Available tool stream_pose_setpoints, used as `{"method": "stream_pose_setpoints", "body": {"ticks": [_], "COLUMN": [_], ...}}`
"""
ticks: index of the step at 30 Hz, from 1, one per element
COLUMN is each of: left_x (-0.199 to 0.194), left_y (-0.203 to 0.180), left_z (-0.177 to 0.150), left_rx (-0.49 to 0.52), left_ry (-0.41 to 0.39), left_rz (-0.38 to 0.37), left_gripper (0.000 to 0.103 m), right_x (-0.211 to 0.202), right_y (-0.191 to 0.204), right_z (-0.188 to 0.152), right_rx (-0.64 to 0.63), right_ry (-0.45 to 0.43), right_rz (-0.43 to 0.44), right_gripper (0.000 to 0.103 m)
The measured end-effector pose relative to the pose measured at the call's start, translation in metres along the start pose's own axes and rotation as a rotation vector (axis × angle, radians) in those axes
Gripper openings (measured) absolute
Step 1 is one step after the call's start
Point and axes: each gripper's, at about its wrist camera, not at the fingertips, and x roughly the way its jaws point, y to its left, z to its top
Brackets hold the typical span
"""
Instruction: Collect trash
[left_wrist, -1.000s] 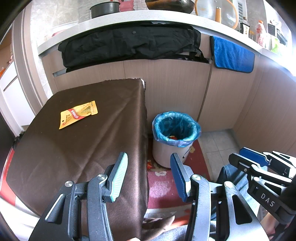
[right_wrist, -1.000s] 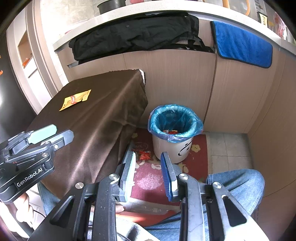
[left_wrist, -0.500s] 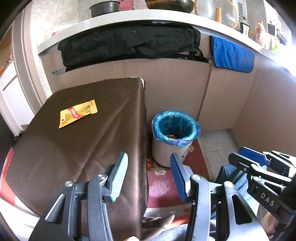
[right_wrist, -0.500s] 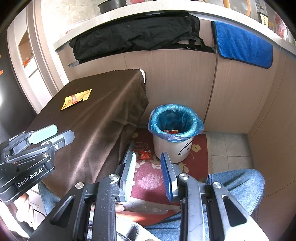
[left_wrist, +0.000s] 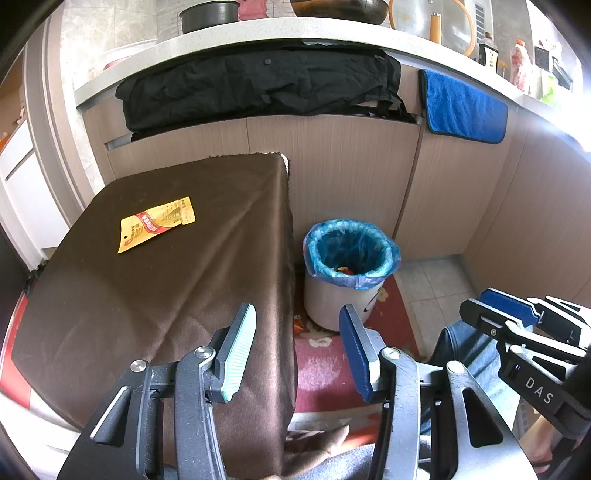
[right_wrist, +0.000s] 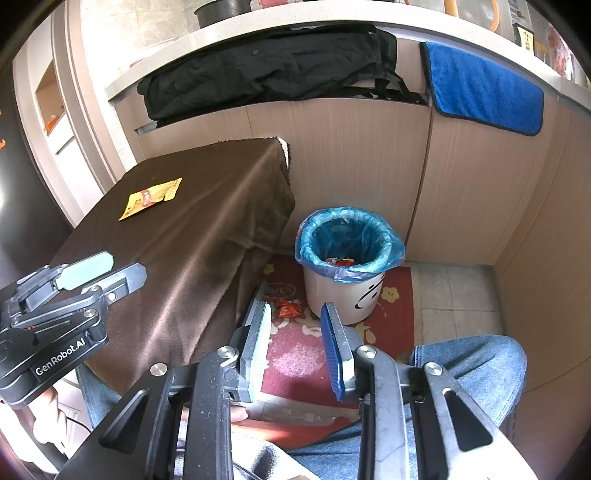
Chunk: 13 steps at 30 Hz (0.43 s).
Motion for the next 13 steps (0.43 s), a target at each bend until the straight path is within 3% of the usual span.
{"method": "stream_pose_setpoints", "body": {"ticks": [13], "left_x": [-0.0024], "left_y": [0.0071], "left_z": [-0.0039], "left_rx": [-0.017], "left_ry": [0.003], "left_rz": [0.019], "left_gripper": [0.048], "right_x": [-0.0013], "right_y": [-0.0016], "right_z": [-0.0008], "right_rx": [0.010], "right_ry": [-0.002], "right_rz": [-0.002], "right_gripper": [0.027]}}
